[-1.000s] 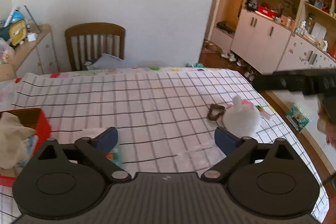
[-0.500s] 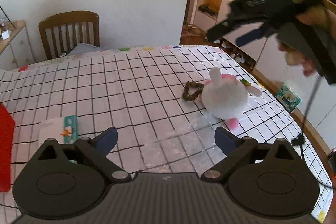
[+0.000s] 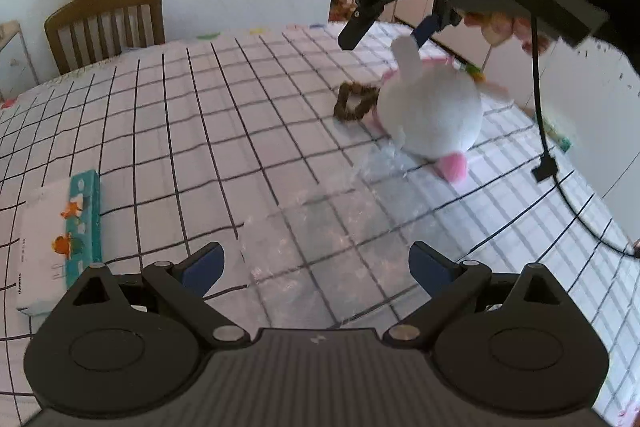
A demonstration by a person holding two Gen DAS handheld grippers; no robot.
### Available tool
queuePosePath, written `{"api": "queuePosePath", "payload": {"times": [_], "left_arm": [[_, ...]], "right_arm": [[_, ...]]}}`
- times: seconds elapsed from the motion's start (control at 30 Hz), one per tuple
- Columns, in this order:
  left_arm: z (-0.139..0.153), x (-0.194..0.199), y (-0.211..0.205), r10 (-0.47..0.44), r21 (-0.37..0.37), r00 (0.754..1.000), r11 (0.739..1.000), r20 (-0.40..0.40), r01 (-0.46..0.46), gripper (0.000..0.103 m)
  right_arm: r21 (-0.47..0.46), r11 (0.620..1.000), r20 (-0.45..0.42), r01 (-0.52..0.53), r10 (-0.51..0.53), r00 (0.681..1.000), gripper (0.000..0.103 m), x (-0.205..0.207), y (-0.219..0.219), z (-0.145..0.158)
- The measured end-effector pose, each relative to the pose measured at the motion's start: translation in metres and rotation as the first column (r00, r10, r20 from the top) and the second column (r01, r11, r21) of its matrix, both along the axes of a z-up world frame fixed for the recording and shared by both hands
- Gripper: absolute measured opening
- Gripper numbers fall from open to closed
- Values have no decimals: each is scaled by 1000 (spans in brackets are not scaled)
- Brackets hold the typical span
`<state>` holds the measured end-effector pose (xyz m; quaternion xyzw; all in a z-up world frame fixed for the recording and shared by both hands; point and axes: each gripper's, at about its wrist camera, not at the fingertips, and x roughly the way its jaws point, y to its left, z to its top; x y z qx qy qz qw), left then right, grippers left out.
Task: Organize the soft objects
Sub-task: 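Grasp the brown hair tie with the right tool while the left tool grasps the bubble wrap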
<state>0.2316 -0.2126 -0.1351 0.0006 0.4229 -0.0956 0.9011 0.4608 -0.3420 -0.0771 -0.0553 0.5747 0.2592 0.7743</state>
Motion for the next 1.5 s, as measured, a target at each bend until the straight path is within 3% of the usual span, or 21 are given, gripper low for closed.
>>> {"api": "queuePosePath", "payload": {"times": [0.13, 0.3, 0.47, 0.63, 0.9, 1.0, 1.07, 1.1, 1.17, 1.27, 1.5], "left_arm": [[-14, 6, -1, -15, 4, 999, 1000, -36, 15, 99], [-23, 5, -6, -58, 44, 997, 997, -46, 60, 99], [-33, 8, -12, -84, 78, 994, 993, -72, 90, 99], [-38, 12, -16, -101, 99, 993, 989, -65, 107, 99], [-41, 32, -20, -92, 98, 995, 991, -47, 96, 99], [-42, 38, -20, -81, 97, 996, 992, -33, 84, 91], [-40, 40, -20, -75, 98, 997, 992, -17, 76, 74], [-39, 41, -20, -72, 97, 997, 993, -13, 73, 70], [-39, 42, -22, -70, 97, 998, 993, 0, 70, 50], [-37, 44, -24, -78, 102, 997, 992, 17, 76, 32], [-35, 50, -17, -54, 62, 998, 997, 38, 52, 15]], "right_arm": [[-15, 1000, -43, 20, -21, 999, 94, 13, 0, -17], [-41, 999, -119, 32, -37, 992, 81, 25, 0, -38], [-63, 997, -165, 48, -58, 985, 76, 33, -6, -54], [-73, 997, -152, 18, -29, 988, 72, 35, -4, -54], [-103, 994, -113, -31, 19, 993, 47, 38, 9, -54], [-118, 992, -93, -42, 31, 995, 36, 37, 10, -53], [-123, 991, -87, -50, 39, 995, 30, 31, 12, -54], [-120, 991, -87, -52, 41, 995, 28, 29, 10, -54], [-115, 992, -86, -59, 49, 995, 23, 25, 10, -54], [-117, 991, -76, -69, 61, 995, 12, 17, 10, -53], [-111, 992, 16, -66, 69, 998, 7, 4, 14, -48]]}}
